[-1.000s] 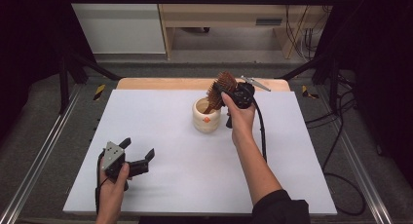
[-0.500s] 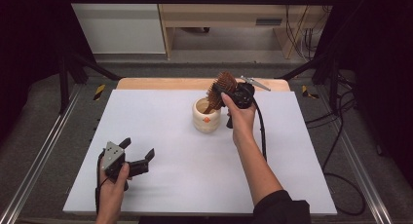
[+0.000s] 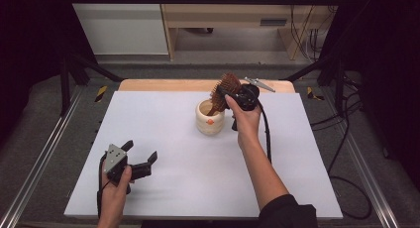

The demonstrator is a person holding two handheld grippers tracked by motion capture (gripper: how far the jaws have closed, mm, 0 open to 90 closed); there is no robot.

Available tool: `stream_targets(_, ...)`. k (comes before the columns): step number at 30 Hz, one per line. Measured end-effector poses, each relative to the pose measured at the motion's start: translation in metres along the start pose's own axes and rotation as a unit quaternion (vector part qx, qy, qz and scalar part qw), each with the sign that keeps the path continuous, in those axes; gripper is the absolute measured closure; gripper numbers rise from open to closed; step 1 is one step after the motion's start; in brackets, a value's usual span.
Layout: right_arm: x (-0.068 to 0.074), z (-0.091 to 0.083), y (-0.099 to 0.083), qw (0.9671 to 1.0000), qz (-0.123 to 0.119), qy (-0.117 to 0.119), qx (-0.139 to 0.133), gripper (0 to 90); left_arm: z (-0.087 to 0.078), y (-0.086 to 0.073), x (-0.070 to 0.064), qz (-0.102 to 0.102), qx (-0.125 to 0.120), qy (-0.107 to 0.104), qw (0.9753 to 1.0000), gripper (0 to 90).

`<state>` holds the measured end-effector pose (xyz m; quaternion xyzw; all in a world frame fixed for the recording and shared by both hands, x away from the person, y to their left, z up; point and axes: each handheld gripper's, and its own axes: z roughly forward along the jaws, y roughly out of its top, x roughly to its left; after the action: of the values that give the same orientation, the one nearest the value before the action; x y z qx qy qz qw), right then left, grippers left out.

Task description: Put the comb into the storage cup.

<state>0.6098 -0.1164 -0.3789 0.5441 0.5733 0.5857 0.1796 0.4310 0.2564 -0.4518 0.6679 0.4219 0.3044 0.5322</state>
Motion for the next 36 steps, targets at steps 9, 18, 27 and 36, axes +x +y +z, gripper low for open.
stream_targets(9, 0.0, -0.007, 0.006, 0.9999, -0.004, -0.007, -0.015, 12.0, 0.0, 0.0, 0.0, 0.001, 0.001, 0.0, 1.0, 2.5)
stream_targets(18, 0.0, -0.013, 0.009, 0.9994, -0.014, -0.002, -0.032, 9.7, 0.0, 0.0, 0.0, 0.001, 0.001, 0.0, 1.0, 2.5)
stream_targets(27, 0.003, -0.023, 0.014, 0.9978, -0.038, -0.001, -0.054, 6.5, 0.0, 0.0, -0.001, 0.001, 0.0, 0.0, 1.0, 2.5)
stream_targets(36, 0.003, -0.032, 0.018, 0.9956, -0.047, 0.0, -0.081, 5.9, 0.0, 0.0, 0.0, 0.001, 0.0, 0.001, 1.0, 2.5)
